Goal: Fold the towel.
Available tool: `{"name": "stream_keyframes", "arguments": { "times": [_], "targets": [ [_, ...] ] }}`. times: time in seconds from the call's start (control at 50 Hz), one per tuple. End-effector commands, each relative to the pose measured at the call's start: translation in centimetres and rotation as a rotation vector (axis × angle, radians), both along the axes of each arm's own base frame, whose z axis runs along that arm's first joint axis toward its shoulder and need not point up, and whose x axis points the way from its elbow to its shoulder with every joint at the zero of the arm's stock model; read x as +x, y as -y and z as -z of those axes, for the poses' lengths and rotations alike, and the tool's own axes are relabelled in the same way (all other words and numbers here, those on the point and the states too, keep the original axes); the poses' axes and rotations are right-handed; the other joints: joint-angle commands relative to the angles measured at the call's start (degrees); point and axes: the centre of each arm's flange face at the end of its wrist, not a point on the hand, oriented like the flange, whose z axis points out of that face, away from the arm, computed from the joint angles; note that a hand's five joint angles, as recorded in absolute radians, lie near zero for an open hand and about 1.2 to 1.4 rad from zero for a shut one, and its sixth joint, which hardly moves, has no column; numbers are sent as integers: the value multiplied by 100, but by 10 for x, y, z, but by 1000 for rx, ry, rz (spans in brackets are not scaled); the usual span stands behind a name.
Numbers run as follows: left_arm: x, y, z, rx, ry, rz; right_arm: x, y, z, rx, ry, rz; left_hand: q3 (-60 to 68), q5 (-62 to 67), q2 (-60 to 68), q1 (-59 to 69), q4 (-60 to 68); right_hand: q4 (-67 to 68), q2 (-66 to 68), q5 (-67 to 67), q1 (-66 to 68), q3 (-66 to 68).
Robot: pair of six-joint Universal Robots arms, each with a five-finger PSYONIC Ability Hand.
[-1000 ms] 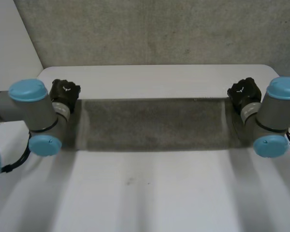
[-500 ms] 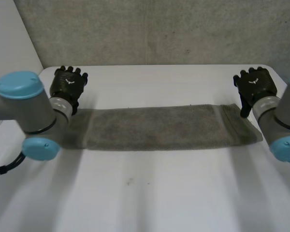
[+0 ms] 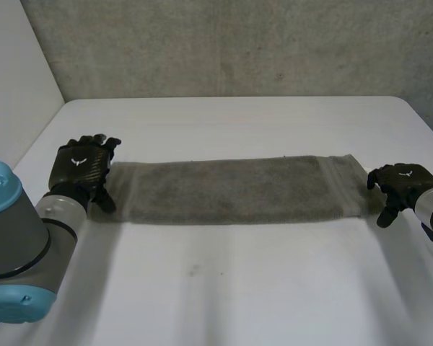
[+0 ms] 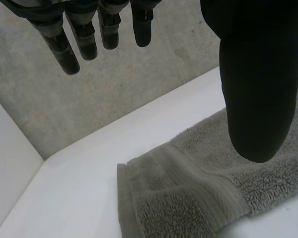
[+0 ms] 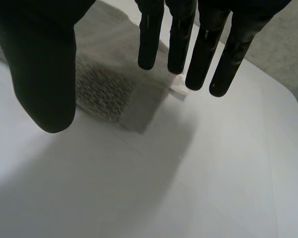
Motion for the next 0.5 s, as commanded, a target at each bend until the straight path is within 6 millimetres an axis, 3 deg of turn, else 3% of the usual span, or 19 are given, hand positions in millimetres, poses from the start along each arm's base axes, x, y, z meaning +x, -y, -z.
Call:
{"name": "stream_keyframes", "arguments": {
  "times": [0.02,0.12,0.16,0.18,0.2,0.28,0.38,0.44,0.48,0.5],
  "targets": [
    [2,2,3,-2,3,-5,-5,9,12,-30,-9,9,43,-179,50,-27,35,683,728,799,1109,698],
    [1,1,4,1,4,-4,-6,11,19,-18,-11,11,43,-179,50,-27,35,1810,1855,1925,2236,1825],
    [1,1,5,3,5,-4,-6,14,23,-23,-13,12,43,-179,50,-27,35,4302,4347,4417,4727,4317],
    [1,1,5,4,5,-4,-6,14,23,-23,-13,12,43,-179,50,-27,35,4316,4361,4432,4742,4331],
    [1,0,6,7,6,-2,-7,15,25,-31,-11,11,43,-179,50,-27,35,5160,5205,5275,5585,5175],
    [1,0,6,8,7,-2,-10,19,25,-54,-17,15,43,-179,50,-27,35,5168,5213,5284,5594,5183],
    [2,0,7,10,7,-4,-27,29,17,-92,-61,66,43,-179,50,-27,35,5168,5213,5284,5594,5183],
    [2,0,7,13,8,-5,-43,37,12,-119,-143,121,43,-179,50,-27,35,5168,5213,5284,5594,5183],
    [2,0,7,11,8,-5,-74,47,4,-140,-273,232,43,-179,50,-27,35,5168,5213,5284,5594,5183],
    [2,0,7,11,8,-5,-74,47,4,-140,-274,232,43,-179,50,-27,35,5168,5213,5284,5594,5183]
  ]
}}
